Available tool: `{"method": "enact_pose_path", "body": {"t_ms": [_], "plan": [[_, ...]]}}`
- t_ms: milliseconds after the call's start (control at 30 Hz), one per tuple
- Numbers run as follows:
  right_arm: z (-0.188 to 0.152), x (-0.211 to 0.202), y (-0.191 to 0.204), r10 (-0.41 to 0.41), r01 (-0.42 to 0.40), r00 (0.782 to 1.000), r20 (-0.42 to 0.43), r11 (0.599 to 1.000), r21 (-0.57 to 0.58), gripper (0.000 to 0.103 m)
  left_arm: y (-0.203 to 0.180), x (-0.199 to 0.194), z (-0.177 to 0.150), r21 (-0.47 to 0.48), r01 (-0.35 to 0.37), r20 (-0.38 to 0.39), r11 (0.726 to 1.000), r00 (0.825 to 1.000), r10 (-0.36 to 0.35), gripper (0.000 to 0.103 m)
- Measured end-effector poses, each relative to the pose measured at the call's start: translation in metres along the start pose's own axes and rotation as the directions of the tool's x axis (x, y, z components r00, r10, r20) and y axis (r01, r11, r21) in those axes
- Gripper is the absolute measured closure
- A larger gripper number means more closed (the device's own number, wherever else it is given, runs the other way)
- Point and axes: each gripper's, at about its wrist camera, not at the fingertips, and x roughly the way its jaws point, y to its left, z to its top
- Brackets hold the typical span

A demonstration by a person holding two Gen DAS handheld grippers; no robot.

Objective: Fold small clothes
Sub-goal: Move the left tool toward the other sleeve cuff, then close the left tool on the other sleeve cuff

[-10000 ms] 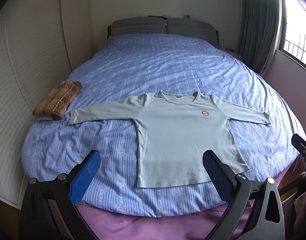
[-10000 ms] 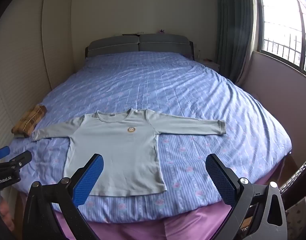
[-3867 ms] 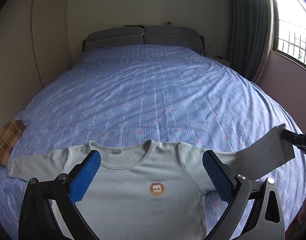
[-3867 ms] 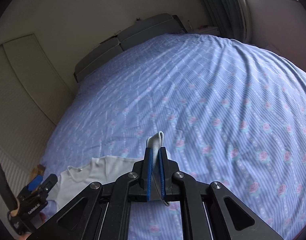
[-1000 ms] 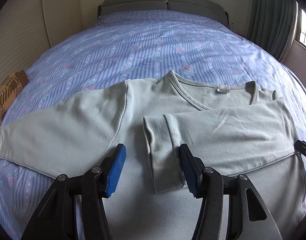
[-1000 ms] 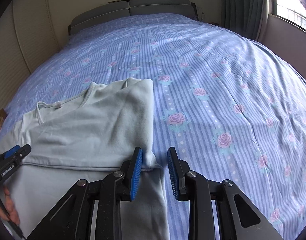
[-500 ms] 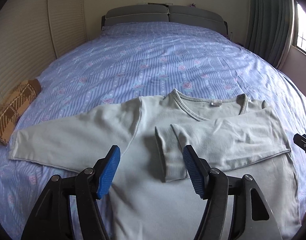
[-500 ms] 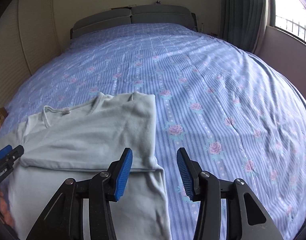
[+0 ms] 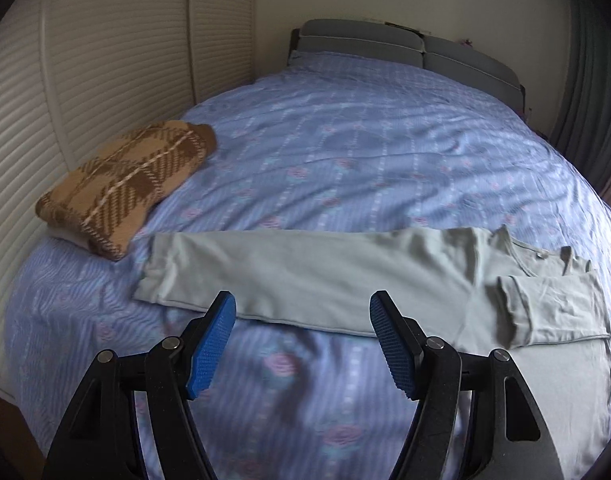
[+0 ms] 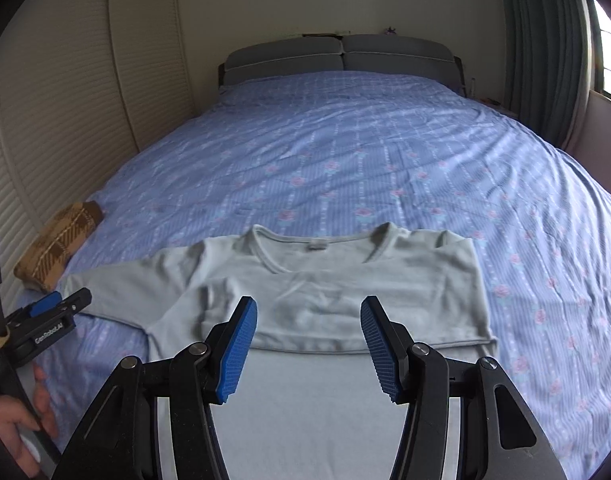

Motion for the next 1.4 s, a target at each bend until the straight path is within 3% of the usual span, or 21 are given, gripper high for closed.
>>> {"method": "enact_pose_path", "body": {"t_ms": [300,400,533,733,900,967,1167,1400], "plan": [[-0.001,0.023,0.104,0.070,-0.071,0.997,-0.025,0.996,-0.061,0.049,0.110,0.022,0.001,-0.143,-0.029,-0.006,0.989,1.000,0.028,0.035],[-0.002,0.032,0.125,0.077,-0.080,0.996,-0.034,0.993,-0.092,0.049,0.132,0.038,0.002,-0.179,0.012,-0.014,0.984,1.000,-0.015,0.036],[-0.006,0.040,0.146,0.074,-0.079,0.996,-0.047,0.989,-0.127,0.048,0.153,0.066,0.006,-0.214,0.084,-0.044,0.973,0.994,-0.096,0.052],[-0.013,0.053,0.156,0.066,-0.077,0.995,-0.078,0.987,-0.138,0.049,0.157,0.092,0.004,-0.229,0.176,-0.072,0.957,0.978,-0.197,0.063],[-0.017,0.058,0.157,0.054,-0.067,0.994,-0.091,0.987,-0.147,0.049,0.159,0.097,0.001,-0.256,0.201,-0.062,0.946,0.973,-0.224,0.071],[-0.018,0.059,0.156,0.047,-0.061,0.995,-0.092,0.987,-0.148,0.049,0.159,0.098,0.002,-0.262,0.214,-0.062,0.941,0.969,-0.238,0.085],[-0.017,0.053,0.145,0.041,-0.052,0.995,-0.093,0.990,-0.127,0.049,0.153,0.085,0.008,-0.246,0.188,-0.052,0.951,0.977,-0.207,0.094],[-0.008,0.032,0.119,0.042,-0.047,0.997,-0.058,0.995,-0.086,0.049,0.133,0.040,0.028,-0.195,0.179,0.012,0.964,0.984,-0.180,0.095]]}}
